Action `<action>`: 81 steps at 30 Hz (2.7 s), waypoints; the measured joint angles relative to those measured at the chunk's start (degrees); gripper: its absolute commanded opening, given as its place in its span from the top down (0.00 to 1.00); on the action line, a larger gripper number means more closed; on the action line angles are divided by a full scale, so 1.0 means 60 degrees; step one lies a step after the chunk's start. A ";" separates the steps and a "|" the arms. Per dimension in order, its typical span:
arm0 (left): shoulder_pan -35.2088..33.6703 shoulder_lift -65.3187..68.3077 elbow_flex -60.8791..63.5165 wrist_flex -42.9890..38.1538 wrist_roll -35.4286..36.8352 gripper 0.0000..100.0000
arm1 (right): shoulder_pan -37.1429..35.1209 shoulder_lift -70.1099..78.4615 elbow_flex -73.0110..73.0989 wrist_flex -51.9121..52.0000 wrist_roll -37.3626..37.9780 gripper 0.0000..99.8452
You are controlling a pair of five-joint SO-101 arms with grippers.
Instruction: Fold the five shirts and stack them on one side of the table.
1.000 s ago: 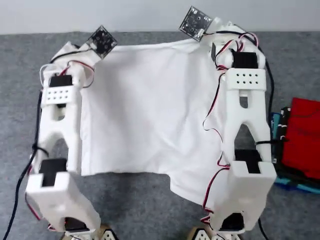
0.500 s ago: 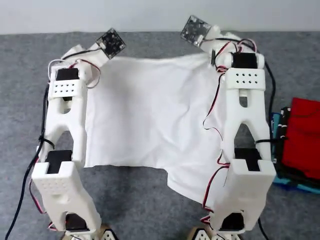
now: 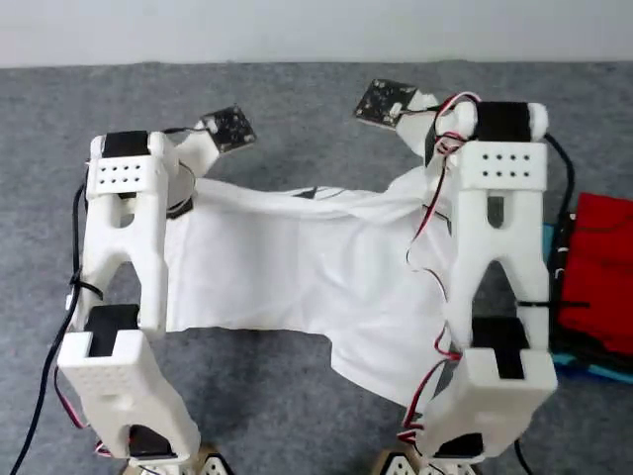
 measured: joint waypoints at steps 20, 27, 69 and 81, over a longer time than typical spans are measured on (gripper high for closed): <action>-0.0337 0.0000 0.0000 0.2711 -0.1099 0.98 | -0.1040 -0.6198 0.9084 0.0000 -0.1407 0.99; -0.0381 0.0000 0.0425 0.2740 -0.1201 0.97 | -0.1099 -0.6579 0.9993 0.0000 -0.1670 0.99; 0.0293 -0.0762 0.0703 0.0703 0.5055 0.99 | -0.1055 -0.1289 0.5993 -0.3736 -0.5495 0.99; 0.0264 0.2139 0.0967 -0.0689 0.6418 0.99 | 0.0440 0.2711 0.3678 -0.4821 -0.5626 0.99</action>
